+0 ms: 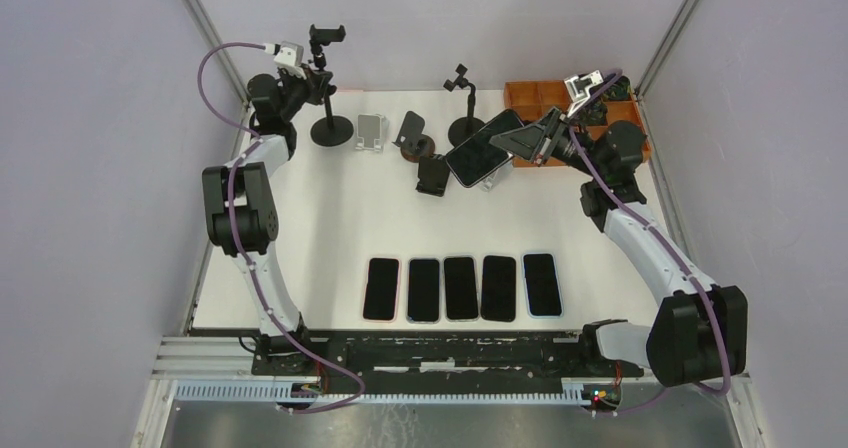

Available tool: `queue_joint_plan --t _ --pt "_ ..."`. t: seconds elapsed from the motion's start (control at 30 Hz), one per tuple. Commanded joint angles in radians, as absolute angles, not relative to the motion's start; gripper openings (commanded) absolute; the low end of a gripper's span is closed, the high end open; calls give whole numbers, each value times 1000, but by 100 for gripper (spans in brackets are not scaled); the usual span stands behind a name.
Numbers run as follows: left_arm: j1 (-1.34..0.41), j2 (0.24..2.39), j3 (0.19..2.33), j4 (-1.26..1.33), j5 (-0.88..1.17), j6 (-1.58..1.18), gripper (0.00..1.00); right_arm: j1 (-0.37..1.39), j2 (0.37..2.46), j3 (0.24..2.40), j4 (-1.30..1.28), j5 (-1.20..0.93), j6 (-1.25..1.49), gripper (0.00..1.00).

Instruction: Remove the phone from the phone stand

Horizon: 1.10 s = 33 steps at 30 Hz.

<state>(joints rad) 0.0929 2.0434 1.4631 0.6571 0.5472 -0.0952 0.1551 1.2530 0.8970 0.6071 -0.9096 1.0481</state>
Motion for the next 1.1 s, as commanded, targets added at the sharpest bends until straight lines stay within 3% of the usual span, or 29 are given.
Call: queue_joint_plan --t 0.0,0.33,0.47,0.57,0.67,0.8,1.07 --pt "101 2042 1529 823 527 -7 2 159 1263 945 672 -916 1037 0" --pt "98 2180 1596 971 534 4 7 161 1301 969 600 -925 991 0" --pt "100 2205 1592 1021 541 -44 22 163 1316 989 554 -923 965 0" --pt "100 2210 1565 1056 568 -47 41 169 1327 1015 505 -920 937 0" --pt "103 2207 1533 1078 591 -50 51 176 1333 1041 473 -919 926 0" --pt "112 2184 1479 1092 611 -33 73 184 1328 1068 431 -914 907 0" --pt "151 2085 1365 1104 633 -64 76 188 1298 1075 393 -911 894 0"
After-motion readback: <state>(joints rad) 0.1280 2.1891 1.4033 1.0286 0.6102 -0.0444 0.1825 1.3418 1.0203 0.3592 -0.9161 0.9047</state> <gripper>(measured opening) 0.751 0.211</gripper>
